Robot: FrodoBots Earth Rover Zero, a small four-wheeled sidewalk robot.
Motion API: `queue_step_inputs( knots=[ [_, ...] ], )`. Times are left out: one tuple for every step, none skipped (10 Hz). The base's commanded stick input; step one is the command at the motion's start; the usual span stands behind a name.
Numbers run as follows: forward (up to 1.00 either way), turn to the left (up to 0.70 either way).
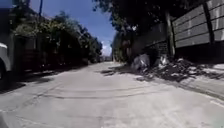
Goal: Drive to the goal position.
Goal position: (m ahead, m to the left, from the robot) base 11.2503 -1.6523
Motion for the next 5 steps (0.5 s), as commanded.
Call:
queue_step_inputs(
  knots=[
    [0.85, 0.05],
    [0.85, 0.07],
    [0.85, 0.03],
    [0.85, 0.04],
    [0.85, 0.00]
  ],
)
